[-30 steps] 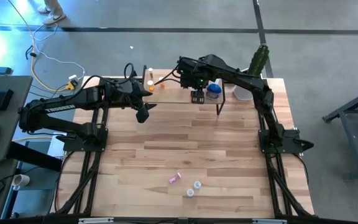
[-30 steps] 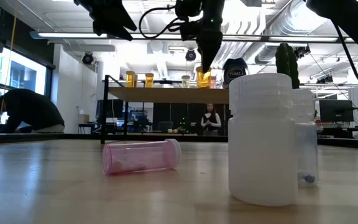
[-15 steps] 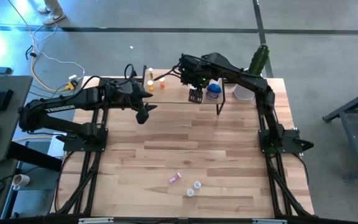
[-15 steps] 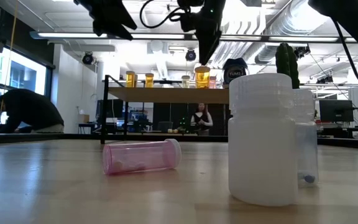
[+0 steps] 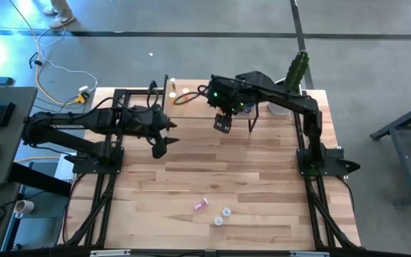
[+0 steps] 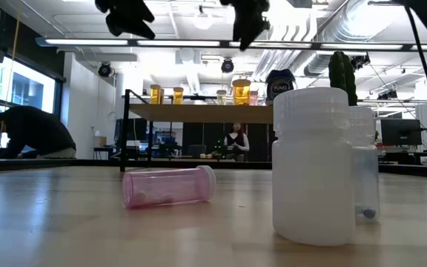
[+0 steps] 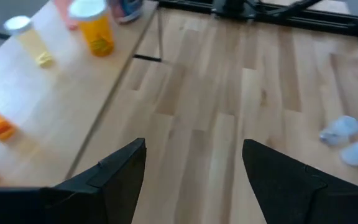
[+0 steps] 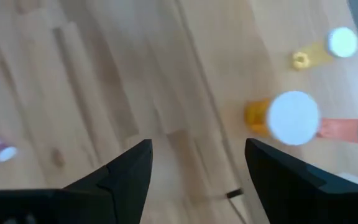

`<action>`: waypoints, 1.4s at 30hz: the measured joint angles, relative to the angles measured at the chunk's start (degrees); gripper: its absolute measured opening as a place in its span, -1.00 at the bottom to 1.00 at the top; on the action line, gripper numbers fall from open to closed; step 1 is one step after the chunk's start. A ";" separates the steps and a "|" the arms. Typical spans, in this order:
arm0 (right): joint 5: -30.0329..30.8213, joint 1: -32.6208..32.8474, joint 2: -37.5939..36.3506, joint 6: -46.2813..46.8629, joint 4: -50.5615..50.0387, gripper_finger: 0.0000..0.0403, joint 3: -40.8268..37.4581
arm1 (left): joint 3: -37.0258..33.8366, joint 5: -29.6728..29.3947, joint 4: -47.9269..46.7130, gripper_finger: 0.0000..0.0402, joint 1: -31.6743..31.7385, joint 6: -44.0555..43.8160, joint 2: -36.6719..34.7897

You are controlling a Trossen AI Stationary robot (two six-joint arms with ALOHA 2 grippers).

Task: Pick and place medicine bottles onto shelf by color
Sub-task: Put the pink pill bottle on the shelf

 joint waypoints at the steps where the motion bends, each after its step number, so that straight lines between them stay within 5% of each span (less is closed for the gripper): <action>1: 0.02 0.93 -0.46 0.42 -0.02 0.23 0.00 | 0.00 0.00 0.03 0.27 -0.70 -0.10 -0.12; 15: 6.02 11.51 -4.01 0.86 -1.92 0.23 0.07 | 0.02 -0.21 0.57 0.27 -10.96 -12.04 -0.18; 26: 5.12 15.77 -6.32 -3.93 -2.39 0.23 -0.61 | 0.02 -5.61 3.23 0.27 -19.68 -22.73 1.14; 42: 5.74 19.93 -18.10 -4.35 4.62 0.23 -18.87 | 0.01 -15.78 13.78 0.27 -28.97 -32.09 16.49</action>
